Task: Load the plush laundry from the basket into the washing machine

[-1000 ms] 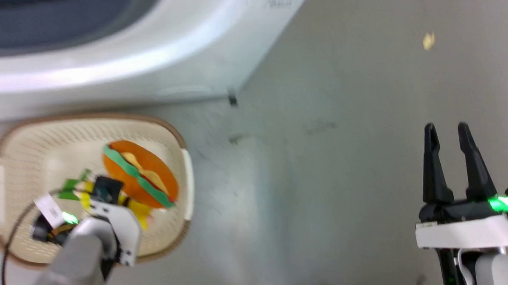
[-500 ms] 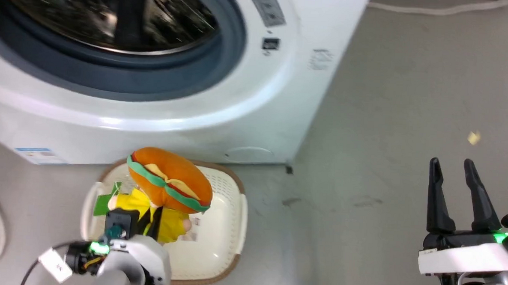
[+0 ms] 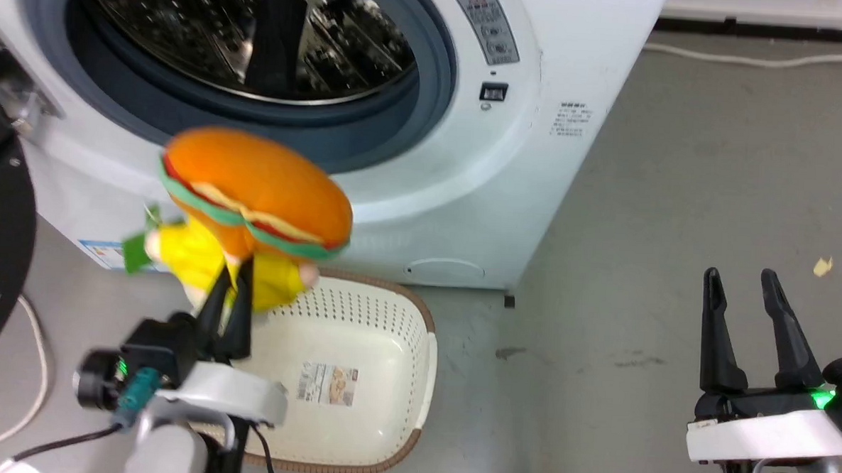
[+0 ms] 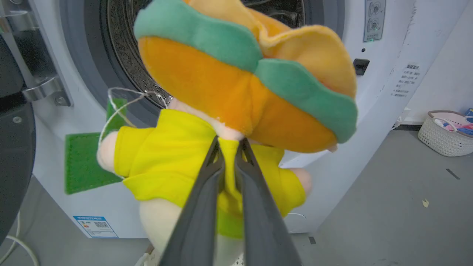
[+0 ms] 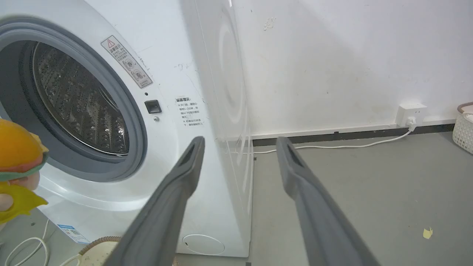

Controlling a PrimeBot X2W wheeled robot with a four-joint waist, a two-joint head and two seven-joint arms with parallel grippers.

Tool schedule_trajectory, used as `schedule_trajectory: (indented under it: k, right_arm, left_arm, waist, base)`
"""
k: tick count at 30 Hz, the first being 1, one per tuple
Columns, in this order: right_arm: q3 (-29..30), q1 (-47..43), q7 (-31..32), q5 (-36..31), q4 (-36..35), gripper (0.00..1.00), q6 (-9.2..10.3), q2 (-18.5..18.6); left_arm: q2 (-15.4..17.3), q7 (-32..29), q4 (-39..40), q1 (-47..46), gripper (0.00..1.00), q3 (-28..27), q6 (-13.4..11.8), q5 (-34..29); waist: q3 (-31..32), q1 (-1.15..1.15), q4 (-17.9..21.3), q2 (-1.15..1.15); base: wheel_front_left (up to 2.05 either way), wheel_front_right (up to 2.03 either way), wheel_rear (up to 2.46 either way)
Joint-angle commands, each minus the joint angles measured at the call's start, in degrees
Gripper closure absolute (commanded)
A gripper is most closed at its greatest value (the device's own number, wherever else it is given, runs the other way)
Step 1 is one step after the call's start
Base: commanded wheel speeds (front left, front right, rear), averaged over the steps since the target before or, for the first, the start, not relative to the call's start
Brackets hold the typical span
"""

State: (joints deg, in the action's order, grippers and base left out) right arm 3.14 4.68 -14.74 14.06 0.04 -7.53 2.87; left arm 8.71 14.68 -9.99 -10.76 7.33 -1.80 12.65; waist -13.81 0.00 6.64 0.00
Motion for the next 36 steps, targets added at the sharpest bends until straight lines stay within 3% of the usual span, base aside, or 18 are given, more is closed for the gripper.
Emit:
schedule_trajectory:
  k: [1, 5, 10, 20, 22, 30, 36]
  right_arm:
    - [-0.15, 0.56, -0.26, -0.29, -0.49, 0.0, 0.04, 0.0]
    - [-0.66, 2.03, -0.26, 0.07, -1.36, 0.0, 0.04, 0.0]
    - [-2.07, 5.1, -0.26, 1.27, -2.17, 0.0, 0.04, 0.0]
    - [-3.88, 11.78, -0.26, 6.84, -2.48, 0.0, 0.04, 0.0]
    - [-4.01, 12.64, -0.26, 7.95, -2.6, 0.0, 0.04, 0.0]
    - [-5.94, 14.48, -0.26, 11.63, -2.98, 0.0, 0.04, 0.0]
    - [-7.03, 14.87, -0.26, 12.85, -3.25, 0.0, 0.04, 0.0]
  left_arm:
    - [0.18, 0.31, 1.93, -0.84, 1.0, -0.76, 0.3, -0.91]
    - [1.77, 0.31, 4.36, -4.7, 1.0, -2.19, 0.98, -2.61]
    - [6.1, -1.3, 3.03, -13.94, 1.0, -4.02, 1.94, -3.49]
    - [17.87, -17.15, -0.07, -37.33, 1.0, -6.28, 5.95, -3.95]
    - [20.46, -21.33, -0.94, -42.61, 1.0, -4.72, 6.66, -5.9]
    - [25.36, -34.81, -11.16, -58.75, 1.0, 1.86, 8.87, -7.15]
    - [28.31, -40.6, -19.91, -67.07, 1.0, 6.14, 9.21, -6.83]
  waist:
    - [-1.64, 0.0, 0.65, 0.0]
    - [-5.87, 0.0, 2.02, 0.0]
    - [-13.15, 0.0, 4.94, 0.0]
    - [-25.65, 0.0, 12.6, 0.0]
    - [-27.85, 0.0, 13.77, 0.0]
    - [-32.1, 0.0, 17.47, 0.0]
    - [-33.65, 0.0, 18.59, 0.0]
  base:
    - [0.0, 0.0, 0.0]
    - [0.0, 0.0, 0.0]
    - [0.0, 0.0, 0.0]
    - [0.0, 0.0, 0.0]
    - [0.0, 0.0, 0.0]
    - [0.0, 0.0, 0.0]
    - [0.0, 0.0, 0.0]
